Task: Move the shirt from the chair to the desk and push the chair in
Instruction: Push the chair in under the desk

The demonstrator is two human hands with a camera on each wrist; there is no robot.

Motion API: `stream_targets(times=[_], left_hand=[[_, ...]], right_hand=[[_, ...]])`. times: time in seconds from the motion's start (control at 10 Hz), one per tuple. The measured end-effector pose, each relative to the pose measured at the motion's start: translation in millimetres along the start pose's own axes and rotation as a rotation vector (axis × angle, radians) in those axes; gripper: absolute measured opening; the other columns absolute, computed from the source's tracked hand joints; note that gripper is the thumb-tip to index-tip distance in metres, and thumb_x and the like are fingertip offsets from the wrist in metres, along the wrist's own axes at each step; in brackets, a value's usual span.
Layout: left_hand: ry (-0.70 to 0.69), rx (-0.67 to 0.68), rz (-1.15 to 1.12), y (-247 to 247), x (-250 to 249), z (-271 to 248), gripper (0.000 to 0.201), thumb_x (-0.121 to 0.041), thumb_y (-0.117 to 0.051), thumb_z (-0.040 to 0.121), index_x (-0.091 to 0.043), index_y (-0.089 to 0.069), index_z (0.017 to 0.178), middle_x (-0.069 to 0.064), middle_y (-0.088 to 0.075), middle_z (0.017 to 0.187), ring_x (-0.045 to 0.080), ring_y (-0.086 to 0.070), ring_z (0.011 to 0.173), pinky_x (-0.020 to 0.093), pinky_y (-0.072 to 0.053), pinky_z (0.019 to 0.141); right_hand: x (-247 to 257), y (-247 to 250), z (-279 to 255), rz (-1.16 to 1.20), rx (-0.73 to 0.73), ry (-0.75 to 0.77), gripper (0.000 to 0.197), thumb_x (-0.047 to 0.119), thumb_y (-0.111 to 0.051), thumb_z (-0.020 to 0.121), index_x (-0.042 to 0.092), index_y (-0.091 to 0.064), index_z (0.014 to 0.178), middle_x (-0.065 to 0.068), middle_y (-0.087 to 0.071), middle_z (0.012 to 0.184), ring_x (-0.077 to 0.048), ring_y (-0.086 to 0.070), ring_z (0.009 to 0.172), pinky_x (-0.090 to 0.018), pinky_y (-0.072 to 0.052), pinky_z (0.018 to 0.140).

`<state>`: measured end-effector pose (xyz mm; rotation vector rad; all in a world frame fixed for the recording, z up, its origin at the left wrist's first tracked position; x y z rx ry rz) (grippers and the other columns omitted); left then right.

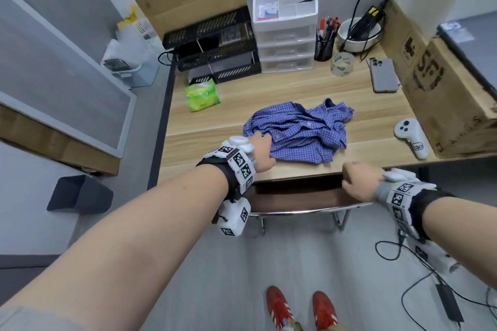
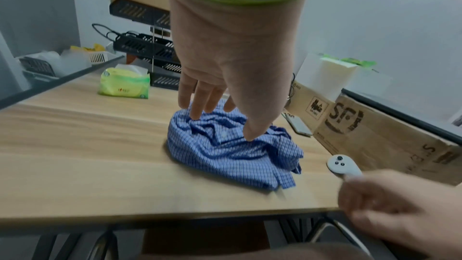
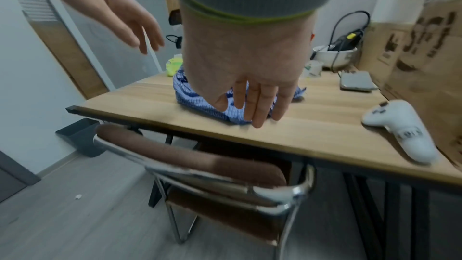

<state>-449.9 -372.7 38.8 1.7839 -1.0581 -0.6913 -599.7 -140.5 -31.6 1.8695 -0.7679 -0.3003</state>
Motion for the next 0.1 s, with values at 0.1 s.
stream_targets(times=[0.1], left_hand=[[-0.004, -0.008, 0.026, 24.6, 7.3, 2.8, 0.038, -0.038, -0.057, 0.089, -0.009, -0.050, 0.112, 0.012, -0.055, 0.110, 0.031, -0.062, 0.088, 0.044, -0.054, 0.078]], right_hand=[[-20.2, -39.9, -43.5, -0.046, 0.142, -0.032, 0.012, 0.036, -0.050, 0.090, 0.025, -0.046, 0.094, -0.004, -0.070, 0.109, -0.027, -0.070, 0.104, -0.032, -0.049, 0.076]])
Point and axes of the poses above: each hand's wrist, its own z-axis towards the middle knuckle, its own y-axis out of the back of the hand, x = y × z, the point moved 1 cm from there along z, towards the middle knuckle
